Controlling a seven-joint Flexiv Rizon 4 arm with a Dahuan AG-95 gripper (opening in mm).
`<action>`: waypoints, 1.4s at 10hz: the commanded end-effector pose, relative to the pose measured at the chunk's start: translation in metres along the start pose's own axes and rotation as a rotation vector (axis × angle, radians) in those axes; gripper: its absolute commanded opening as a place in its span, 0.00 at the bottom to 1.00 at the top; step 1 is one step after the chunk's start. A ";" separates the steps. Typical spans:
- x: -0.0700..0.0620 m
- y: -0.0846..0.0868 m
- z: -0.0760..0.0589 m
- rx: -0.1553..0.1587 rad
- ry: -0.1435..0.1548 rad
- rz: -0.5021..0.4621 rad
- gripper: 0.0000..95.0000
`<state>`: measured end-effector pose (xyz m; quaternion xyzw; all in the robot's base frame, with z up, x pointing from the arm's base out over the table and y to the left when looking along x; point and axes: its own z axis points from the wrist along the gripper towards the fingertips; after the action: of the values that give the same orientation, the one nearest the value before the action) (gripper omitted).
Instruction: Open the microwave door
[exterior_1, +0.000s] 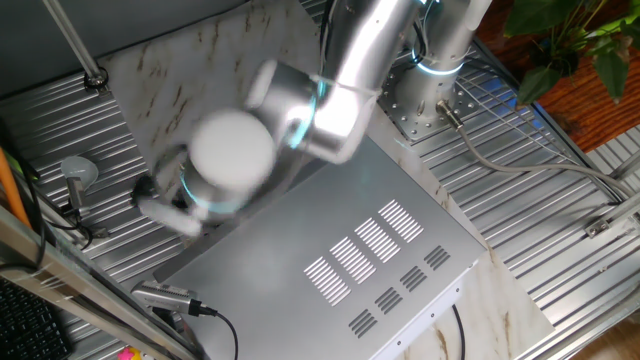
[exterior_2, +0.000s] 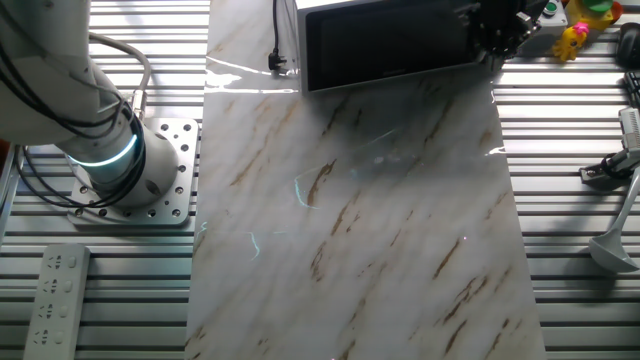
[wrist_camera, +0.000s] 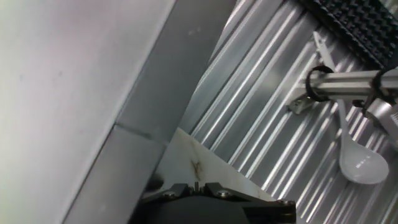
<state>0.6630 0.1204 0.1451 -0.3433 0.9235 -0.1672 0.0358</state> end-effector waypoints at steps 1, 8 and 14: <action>0.014 -0.028 0.000 -0.052 0.009 -0.006 0.00; 0.048 -0.074 0.033 -0.170 -0.041 0.001 0.00; 0.072 -0.086 0.051 -0.272 -0.075 0.091 0.00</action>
<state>0.6713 0.0010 0.1291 -0.3208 0.9460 -0.0331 0.0331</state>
